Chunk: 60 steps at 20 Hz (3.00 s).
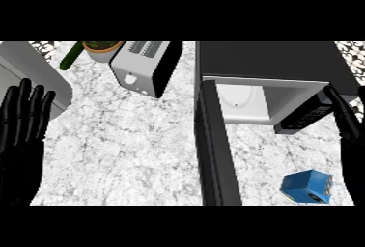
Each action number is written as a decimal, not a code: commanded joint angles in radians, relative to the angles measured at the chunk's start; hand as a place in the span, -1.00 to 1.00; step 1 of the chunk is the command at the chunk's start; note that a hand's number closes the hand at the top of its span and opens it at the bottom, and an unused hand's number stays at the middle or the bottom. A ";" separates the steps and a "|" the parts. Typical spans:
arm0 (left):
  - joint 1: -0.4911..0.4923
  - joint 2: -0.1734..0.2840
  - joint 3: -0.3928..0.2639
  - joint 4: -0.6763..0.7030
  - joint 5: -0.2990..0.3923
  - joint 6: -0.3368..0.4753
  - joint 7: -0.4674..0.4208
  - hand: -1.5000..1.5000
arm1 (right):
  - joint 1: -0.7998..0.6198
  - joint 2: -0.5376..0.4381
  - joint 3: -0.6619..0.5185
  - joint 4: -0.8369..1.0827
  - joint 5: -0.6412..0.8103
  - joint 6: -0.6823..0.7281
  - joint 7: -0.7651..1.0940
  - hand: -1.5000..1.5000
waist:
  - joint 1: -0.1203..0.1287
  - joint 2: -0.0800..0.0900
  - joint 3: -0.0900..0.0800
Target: Pick up the milk, place it into the microwave and close the microwave
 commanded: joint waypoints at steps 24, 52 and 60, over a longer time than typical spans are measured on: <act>0.508 -0.043 -0.098 -0.296 0.075 -0.002 -0.052 -1.00 | 0.391 0.090 0.204 -0.303 0.266 -0.239 0.211 -1.00 | -0.029 0.016 0.037; 0.838 -0.061 0.052 -0.405 0.255 -0.231 -0.232 -1.00 | 0.475 0.095 -0.125 0.277 -0.026 -0.229 -0.300 -1.00 | -0.017 0.013 0.038; 0.726 -0.069 0.044 -0.351 0.227 -0.169 -0.174 -1.00 | 0.435 0.101 -0.155 0.512 -0.070 -0.147 -0.484 -1.00 | -0.028 0.018 0.038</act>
